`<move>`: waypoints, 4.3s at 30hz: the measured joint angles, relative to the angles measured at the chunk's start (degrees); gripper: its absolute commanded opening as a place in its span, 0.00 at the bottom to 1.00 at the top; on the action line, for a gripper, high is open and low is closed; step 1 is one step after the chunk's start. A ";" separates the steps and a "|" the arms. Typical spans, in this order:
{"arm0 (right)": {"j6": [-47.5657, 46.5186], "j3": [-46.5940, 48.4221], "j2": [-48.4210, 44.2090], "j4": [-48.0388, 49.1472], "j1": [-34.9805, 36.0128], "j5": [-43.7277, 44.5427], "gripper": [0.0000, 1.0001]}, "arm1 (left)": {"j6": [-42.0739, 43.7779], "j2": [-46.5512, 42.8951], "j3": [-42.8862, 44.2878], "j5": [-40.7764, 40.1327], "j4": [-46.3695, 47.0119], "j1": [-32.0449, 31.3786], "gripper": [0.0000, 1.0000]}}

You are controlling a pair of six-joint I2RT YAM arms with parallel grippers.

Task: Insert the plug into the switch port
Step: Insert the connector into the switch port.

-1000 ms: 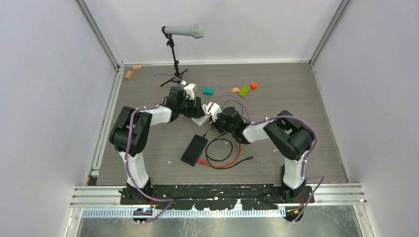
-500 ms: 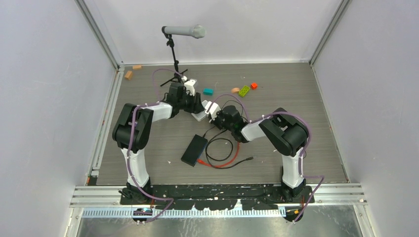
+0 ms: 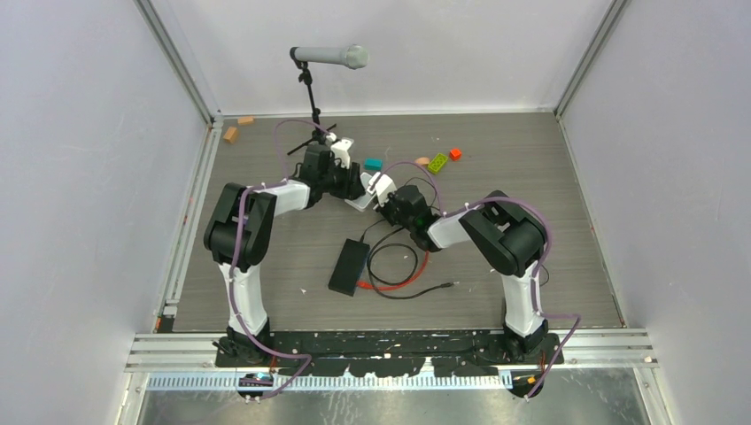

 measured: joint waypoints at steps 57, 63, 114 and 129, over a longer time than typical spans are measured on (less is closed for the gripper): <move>-3.67 -9.44 -14.34 -13.90 -4.44 -17.77 0.01 | -2.45 -5.42 -8.41 9.20 0.28 -3.74 0.84; -3.91 -8.35 -14.34 -16.59 -4.68 -18.49 0.00 | -0.48 -5.44 -8.41 9.27 -0.07 -4.04 0.84; -2.54 -8.48 -17.00 -21.44 -6.03 -18.08 0.01 | 7.54 -7.96 -8.15 -2.56 -6.88 -9.20 0.52; -1.51 -8.31 -16.98 -20.96 -5.95 -18.64 0.01 | 3.65 -11.39 -11.91 -5.22 -6.19 -3.41 0.61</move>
